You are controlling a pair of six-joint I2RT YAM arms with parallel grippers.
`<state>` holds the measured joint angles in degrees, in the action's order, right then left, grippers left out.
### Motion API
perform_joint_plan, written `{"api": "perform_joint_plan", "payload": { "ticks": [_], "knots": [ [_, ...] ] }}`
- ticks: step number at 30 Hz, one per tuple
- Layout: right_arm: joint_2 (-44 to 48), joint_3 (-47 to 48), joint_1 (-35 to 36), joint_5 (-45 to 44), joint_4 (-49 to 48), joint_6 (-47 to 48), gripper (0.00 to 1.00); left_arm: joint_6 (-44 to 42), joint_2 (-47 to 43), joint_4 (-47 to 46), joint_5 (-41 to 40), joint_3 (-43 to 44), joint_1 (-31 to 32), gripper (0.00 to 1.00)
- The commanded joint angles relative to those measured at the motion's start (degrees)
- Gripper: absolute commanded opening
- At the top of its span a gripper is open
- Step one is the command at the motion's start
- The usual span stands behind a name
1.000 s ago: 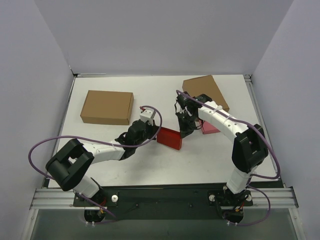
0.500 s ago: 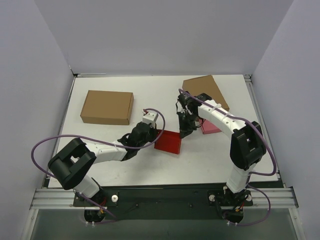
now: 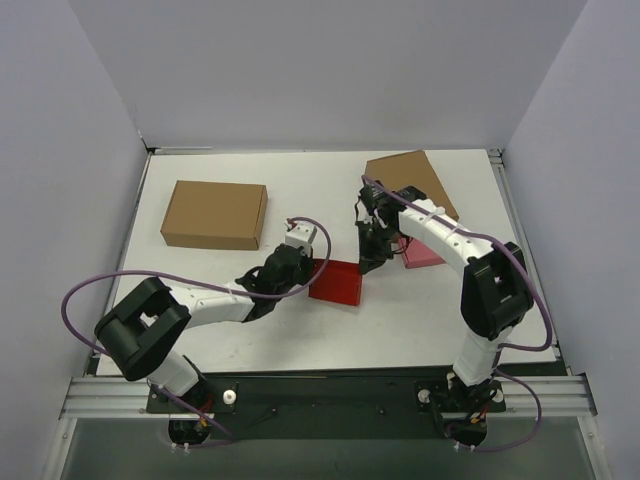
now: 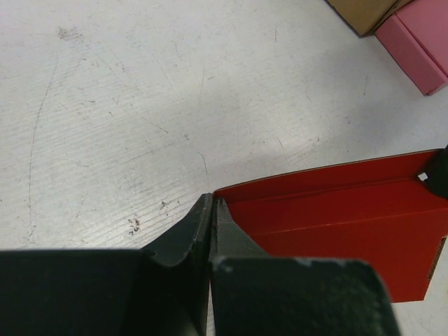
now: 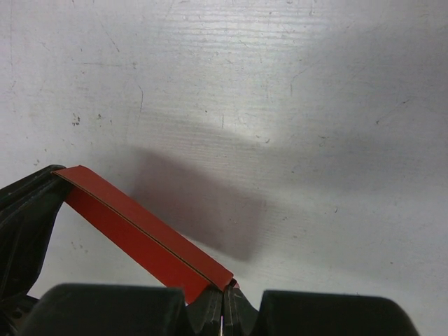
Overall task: Fold the paper box
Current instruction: Close the paper box at the center of the board.
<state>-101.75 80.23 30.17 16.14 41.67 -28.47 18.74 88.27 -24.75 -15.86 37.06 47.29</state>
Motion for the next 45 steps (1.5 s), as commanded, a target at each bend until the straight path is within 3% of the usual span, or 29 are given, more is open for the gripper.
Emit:
{"api": "perform_joint_plan", "payload": {
  "ticks": [1,3,6,7,10,13,20,30,35,41,45],
  "knots": [
    [2.52,-0.59,-0.11,2.41,-5.8,0.51,0.09,-0.64,1.21,15.26,6.1,-3.66,2.72,0.0],
    [4.71,-2.43,-0.03,3.01,-7.56,3.49,0.2,-0.55,0.5,15.26,5.84,-3.66,2.81,0.0],
    [7.44,-5.68,-0.46,3.72,-11.08,7.44,0.42,-0.46,-1.43,14.3,5.4,-4.71,2.72,0.0],
    [8.06,-6.3,-0.47,3.9,-12.82,8.68,0.54,-0.46,-2.39,13.51,5.4,-5.06,2.72,0.0],
    [10.96,-9.19,-0.99,3.98,-16.42,13.86,0.73,-0.55,-4.59,11.75,5.66,-6.82,2.72,0.0],
    [13.86,-13.15,-1.52,7.66,-22.04,19.13,0.79,-0.46,-5.56,11.13,5.57,-7.79,2.81,0.0],
    [16.15,-16.59,1.37,15.5,-24.88,24.77,0.83,-0.37,-6.09,11.13,5.22,-8.05,2.72,0.0],
    [13.17,-18.87,10.42,10.23,-25.58,27.06,0.85,-0.2,-7.59,10.69,5.22,-8.58,2.81,0.0],
    [11.84,-18.7,11.31,9.43,-25.85,27.94,0.84,-0.46,-7.76,11.39,5.22,-8.05,2.72,0.0],
    [10.27,-18.0,12.19,10.93,-25.41,29.33,0.71,-0.55,-8.64,11.75,4.26,-7.97,2.81,0.0],
    [10.0,-18.17,12.89,8.39,-23.92,29.88,0.53,-0.37,-9.6,12.01,3.73,-8.05,2.72,0.0]
  ]
}}
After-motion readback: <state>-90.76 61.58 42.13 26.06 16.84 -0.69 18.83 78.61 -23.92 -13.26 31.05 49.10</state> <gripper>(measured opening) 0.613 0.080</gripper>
